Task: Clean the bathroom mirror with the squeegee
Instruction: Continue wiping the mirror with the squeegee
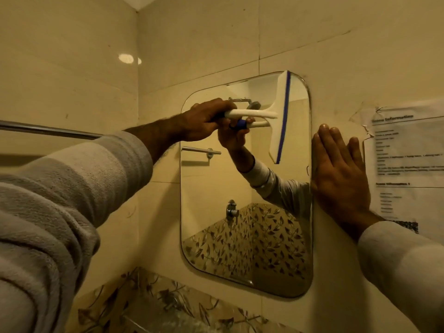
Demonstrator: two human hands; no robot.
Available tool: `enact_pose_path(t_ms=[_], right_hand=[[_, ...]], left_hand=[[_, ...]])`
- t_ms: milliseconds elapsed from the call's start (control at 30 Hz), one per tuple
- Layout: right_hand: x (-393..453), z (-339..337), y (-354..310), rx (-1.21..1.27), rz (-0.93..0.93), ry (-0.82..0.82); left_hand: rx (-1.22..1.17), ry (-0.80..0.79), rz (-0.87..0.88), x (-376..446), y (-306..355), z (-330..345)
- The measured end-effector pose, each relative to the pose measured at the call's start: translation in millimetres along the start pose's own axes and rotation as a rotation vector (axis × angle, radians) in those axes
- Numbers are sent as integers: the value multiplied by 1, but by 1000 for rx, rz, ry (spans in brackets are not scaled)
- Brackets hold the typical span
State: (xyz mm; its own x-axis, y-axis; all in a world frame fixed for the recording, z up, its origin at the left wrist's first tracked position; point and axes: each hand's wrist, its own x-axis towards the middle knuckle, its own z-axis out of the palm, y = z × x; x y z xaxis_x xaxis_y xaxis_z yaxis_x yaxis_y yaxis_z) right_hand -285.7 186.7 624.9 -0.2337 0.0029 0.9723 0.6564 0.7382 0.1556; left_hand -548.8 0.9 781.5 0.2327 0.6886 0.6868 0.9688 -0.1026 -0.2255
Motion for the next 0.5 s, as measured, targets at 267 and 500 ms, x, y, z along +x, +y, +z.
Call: enact_pose_path(t_ms=[267, 500], right_hand=[[1, 3, 0, -10, -8, 13], [1, 2, -1, 3, -5, 24]], left_hand=[[-84, 152, -196, -65, -64, -2], [-226, 353, -432, -109, -72, 49]])
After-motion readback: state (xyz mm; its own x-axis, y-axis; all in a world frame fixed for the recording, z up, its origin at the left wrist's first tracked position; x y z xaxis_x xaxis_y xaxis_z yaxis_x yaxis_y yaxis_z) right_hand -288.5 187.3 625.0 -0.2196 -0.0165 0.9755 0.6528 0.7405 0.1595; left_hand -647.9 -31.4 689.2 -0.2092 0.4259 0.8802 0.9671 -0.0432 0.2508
